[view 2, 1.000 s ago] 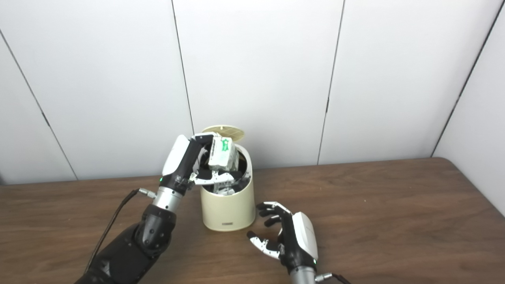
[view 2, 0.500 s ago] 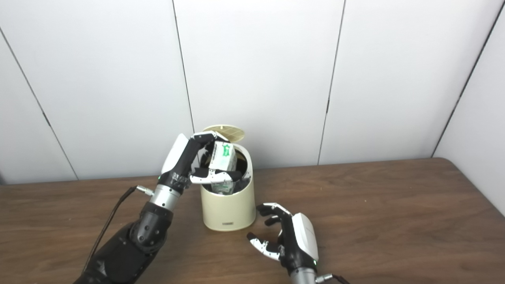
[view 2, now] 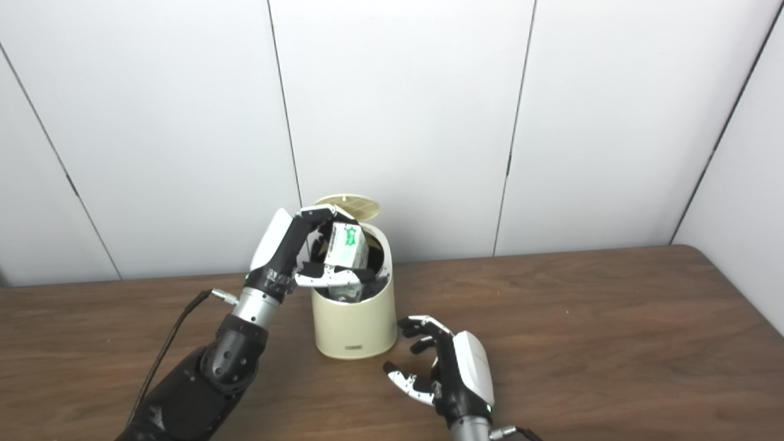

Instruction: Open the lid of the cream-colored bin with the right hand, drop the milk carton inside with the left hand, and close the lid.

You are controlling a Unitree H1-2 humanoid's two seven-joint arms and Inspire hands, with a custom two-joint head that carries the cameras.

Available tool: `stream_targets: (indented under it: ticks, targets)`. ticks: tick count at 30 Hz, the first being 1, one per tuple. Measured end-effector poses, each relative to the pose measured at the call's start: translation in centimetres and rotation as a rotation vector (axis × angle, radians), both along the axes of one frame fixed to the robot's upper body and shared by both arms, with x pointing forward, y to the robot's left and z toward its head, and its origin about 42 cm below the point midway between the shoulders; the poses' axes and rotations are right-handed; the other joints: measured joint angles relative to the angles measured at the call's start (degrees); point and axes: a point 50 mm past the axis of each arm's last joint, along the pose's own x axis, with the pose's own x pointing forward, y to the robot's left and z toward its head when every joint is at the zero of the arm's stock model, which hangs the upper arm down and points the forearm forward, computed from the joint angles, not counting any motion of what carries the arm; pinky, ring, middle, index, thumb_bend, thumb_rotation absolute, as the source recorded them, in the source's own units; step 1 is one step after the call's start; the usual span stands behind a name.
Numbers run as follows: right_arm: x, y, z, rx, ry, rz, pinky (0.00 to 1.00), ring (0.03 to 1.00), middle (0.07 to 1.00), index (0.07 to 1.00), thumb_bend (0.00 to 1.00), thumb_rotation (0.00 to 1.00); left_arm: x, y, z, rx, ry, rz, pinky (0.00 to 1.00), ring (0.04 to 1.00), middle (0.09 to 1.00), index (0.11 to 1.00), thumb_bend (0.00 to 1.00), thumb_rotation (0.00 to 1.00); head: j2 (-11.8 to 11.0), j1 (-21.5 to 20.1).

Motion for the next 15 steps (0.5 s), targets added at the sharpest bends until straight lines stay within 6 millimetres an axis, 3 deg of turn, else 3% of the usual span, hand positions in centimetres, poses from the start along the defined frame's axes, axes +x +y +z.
stream_targets:
  ticks: [11, 15]
  targets:
    - [-0.01, 0.0, -0.01, -0.002, 0.0, 0.002, 0.48, 0.608, 0.677, 0.671, 0.34, 0.0, -0.07, 0.06, -0.11, 0.0, -0.001, -0.001, 0.52, 0.57, 0.585, 0.586, 1.0, 0.4, -0.09, 0.09]
    - [-0.01, 0.01, 0.0, -0.002, 0.0, 0.002, 0.49, 0.629, 0.689, 0.675, 0.34, 0.02, -0.08, 0.09, -0.15, 0.004, 0.001, -0.004, 0.57, 0.63, 0.632, 0.628, 1.0, 0.41, 0.0, 0.09]
